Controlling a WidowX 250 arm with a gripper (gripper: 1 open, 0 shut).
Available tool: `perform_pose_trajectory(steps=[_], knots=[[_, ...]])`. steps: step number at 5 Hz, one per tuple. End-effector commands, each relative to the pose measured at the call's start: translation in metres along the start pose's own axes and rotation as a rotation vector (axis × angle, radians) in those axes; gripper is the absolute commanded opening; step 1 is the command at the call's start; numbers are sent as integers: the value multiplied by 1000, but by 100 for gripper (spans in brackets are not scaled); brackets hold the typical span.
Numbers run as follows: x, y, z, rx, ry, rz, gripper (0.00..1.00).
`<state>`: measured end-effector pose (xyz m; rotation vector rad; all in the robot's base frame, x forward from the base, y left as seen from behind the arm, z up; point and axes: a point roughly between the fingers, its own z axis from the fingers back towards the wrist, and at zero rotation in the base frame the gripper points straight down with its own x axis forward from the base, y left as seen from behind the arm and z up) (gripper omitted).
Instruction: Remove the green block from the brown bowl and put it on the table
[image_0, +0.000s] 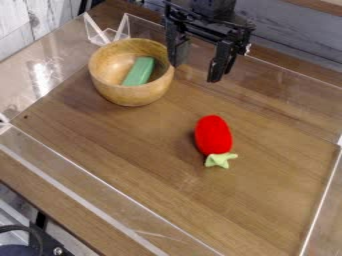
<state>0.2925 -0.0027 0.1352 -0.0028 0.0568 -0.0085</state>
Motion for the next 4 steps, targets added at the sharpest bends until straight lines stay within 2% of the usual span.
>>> perform_pose_trajectory(steps=[1, 2, 3, 4], knots=[[2, 12, -5, 6, 24, -85, 100], [17, 38, -12, -3, 10, -21, 100], [27, 71, -17, -12, -8, 16, 100], [24, 78, -19, -13, -9, -14, 100]])
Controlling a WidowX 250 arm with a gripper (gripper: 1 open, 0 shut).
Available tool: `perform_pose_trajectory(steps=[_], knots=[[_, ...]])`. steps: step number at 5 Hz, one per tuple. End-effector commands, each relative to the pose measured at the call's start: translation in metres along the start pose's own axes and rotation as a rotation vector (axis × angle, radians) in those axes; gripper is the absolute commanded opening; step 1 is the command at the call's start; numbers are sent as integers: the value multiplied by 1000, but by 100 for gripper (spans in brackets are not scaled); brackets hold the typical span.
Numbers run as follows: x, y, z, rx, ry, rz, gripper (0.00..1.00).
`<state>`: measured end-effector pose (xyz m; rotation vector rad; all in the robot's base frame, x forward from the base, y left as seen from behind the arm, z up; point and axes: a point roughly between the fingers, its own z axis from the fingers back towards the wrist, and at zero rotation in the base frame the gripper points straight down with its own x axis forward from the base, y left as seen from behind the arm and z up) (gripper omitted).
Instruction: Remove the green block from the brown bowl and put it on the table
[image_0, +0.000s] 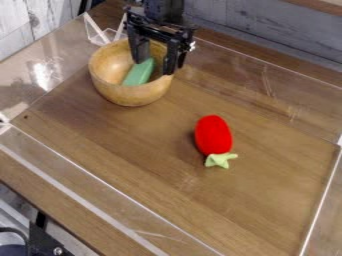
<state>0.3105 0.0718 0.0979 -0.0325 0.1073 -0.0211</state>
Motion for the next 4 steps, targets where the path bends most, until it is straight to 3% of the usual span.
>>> perform_pose_trajectory(steps=[1, 3, 4], knots=[[2, 7, 14, 8, -65, -33, 100], [-1, 34, -1, -33, -84, 115, 100], [2, 39, 2, -37, -82, 105, 100]])
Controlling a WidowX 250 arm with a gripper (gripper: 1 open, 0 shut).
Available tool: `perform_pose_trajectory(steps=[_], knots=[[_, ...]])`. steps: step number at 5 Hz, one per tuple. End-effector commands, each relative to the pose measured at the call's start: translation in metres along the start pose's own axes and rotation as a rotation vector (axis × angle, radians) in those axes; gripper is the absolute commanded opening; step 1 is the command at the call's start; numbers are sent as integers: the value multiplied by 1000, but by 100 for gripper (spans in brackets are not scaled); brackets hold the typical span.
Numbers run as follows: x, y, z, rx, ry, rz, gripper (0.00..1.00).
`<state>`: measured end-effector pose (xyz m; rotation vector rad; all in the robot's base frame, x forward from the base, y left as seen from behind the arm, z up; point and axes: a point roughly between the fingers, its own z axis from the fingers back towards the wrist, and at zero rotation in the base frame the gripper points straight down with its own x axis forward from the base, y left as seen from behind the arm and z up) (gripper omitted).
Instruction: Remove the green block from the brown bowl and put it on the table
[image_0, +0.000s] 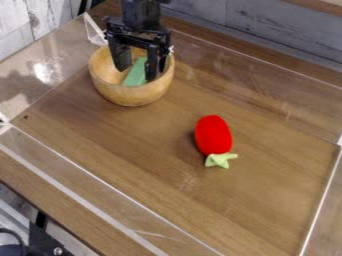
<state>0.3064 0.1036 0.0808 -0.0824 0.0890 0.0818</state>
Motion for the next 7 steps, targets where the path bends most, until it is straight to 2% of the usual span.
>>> perform_pose_trajectory(steps=[1, 2, 4, 6, 7], knots=[[11, 7, 24, 16, -68, -15, 100], [14, 8, 27, 16, -63, -32, 100], [28, 25, 12, 13, -54, -22, 100], [42, 37, 12, 2, -54, 74, 100], [43, 36, 1, 0, -48, 95, 100]])
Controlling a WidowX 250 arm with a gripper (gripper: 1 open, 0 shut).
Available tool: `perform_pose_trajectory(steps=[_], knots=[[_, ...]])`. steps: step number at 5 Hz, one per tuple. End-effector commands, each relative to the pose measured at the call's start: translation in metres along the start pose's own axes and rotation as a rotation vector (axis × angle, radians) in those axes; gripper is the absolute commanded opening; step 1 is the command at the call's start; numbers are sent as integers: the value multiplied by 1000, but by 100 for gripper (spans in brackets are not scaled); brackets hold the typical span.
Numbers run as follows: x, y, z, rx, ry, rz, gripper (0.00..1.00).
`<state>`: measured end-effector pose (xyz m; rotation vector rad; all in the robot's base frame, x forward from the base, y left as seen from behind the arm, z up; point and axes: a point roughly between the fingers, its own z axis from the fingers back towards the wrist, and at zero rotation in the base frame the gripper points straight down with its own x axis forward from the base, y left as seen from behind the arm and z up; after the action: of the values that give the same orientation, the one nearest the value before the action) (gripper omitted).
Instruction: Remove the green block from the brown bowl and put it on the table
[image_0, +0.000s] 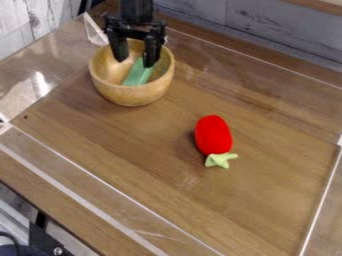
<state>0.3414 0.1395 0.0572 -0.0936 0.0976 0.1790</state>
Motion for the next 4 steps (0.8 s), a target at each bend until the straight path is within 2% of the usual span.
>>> perform_pose_trajectory(steps=[1, 3, 4], knots=[[2, -1, 7, 7, -49, 18, 100], [3, -13, 2, -8, -50, 83, 100], [0, -4, 2, -17, -55, 147, 100]])
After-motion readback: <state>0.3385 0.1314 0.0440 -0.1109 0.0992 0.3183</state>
